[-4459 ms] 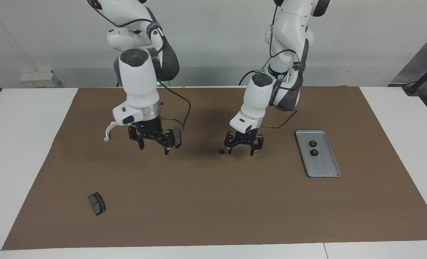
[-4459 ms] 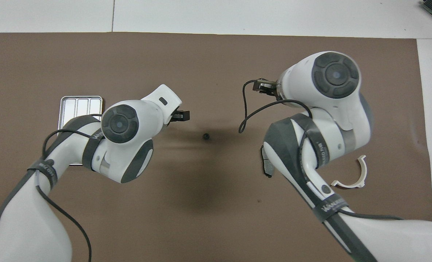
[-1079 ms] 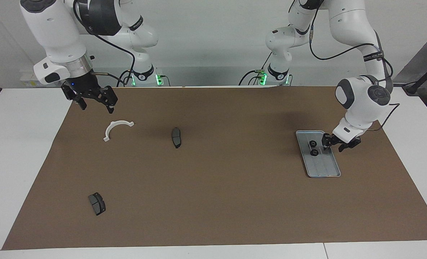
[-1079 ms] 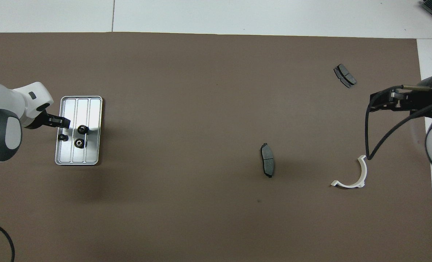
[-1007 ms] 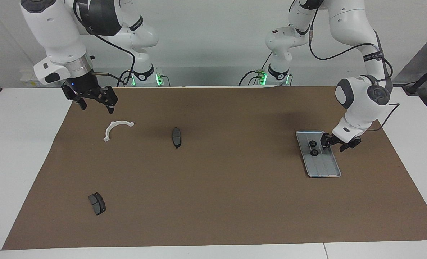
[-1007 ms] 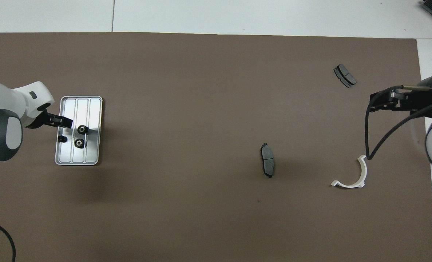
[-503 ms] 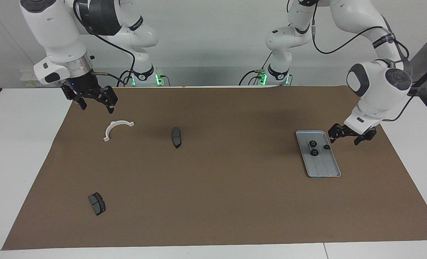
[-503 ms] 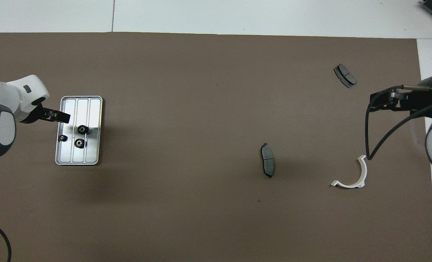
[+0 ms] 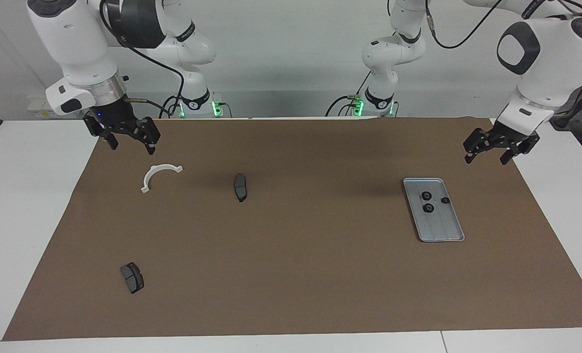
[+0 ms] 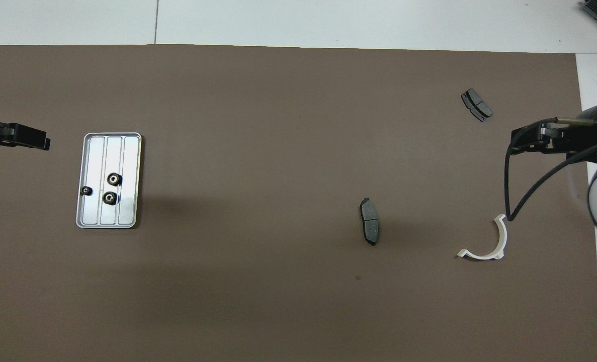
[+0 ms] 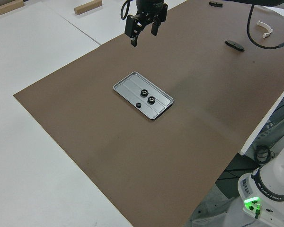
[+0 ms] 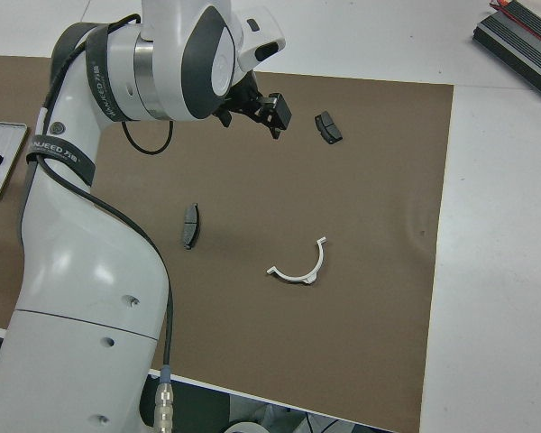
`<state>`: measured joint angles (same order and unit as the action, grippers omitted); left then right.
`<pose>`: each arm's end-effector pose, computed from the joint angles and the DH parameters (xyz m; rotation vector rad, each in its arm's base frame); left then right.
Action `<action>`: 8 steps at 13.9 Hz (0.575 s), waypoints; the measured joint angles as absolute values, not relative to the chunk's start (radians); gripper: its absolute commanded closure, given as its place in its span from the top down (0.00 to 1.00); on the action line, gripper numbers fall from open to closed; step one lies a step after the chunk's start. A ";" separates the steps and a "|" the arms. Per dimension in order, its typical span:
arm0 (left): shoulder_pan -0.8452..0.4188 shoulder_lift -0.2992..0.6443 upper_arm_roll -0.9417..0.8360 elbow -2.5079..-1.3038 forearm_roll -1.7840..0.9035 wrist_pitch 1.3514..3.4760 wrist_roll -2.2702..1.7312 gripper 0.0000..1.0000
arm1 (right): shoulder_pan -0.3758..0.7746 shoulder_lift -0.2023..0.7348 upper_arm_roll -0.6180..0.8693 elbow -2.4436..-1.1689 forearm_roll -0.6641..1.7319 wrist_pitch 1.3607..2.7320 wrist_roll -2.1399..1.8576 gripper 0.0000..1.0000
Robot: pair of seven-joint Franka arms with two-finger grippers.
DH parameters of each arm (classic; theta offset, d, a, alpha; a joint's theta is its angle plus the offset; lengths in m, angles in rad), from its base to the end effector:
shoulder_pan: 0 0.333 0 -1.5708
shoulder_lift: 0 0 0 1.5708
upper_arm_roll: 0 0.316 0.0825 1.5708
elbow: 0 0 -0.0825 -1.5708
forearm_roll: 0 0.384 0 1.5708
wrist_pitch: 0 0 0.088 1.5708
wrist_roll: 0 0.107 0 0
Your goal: Pick bearing gear from pile to tray
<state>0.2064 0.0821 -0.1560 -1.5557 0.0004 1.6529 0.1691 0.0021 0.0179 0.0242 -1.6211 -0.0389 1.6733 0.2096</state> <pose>0.5852 0.0332 0.5927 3.1255 -0.1848 0.0272 0.5684 0.0110 0.5998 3.0944 -0.2792 0.0599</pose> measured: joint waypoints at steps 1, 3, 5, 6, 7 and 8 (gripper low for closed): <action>0.206 0.084 -0.156 -1.518 0.000 1.603 0.167 1.00 | 0.002 0.018 0.024 -1.621 -0.039 1.673 0.210 1.00; 0.204 0.095 -0.155 -1.471 0.002 1.560 0.166 1.00 | 0.002 0.018 0.024 -1.621 -0.039 1.673 0.210 1.00; 0.189 0.109 -0.155 -1.458 0.009 1.555 0.166 1.00 | 0.002 0.018 0.024 -1.621 -0.039 1.673 0.210 1.00; 0.180 0.118 -0.156 -1.456 0.011 1.555 0.165 1.00 | 0.002 0.018 0.024 -1.621 -0.039 1.673 0.210 1.00; 0.172 0.129 -0.156 -1.452 0.012 1.555 0.165 1.00 | 0.002 0.018 0.024 -1.621 -0.039 1.673 0.210 1.00; 0.165 0.144 -0.155 -1.439 0.012 1.555 0.165 1.00 | 0.002 0.018 0.024 -1.621 -0.039 1.673 0.210 1.00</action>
<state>0.1654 0.1440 -0.1550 -1.4389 0.0123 1.5551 0.1647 0.0021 0.0179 0.0242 -1.6211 -0.0389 1.6733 0.2096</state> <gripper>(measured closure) 0.000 0.000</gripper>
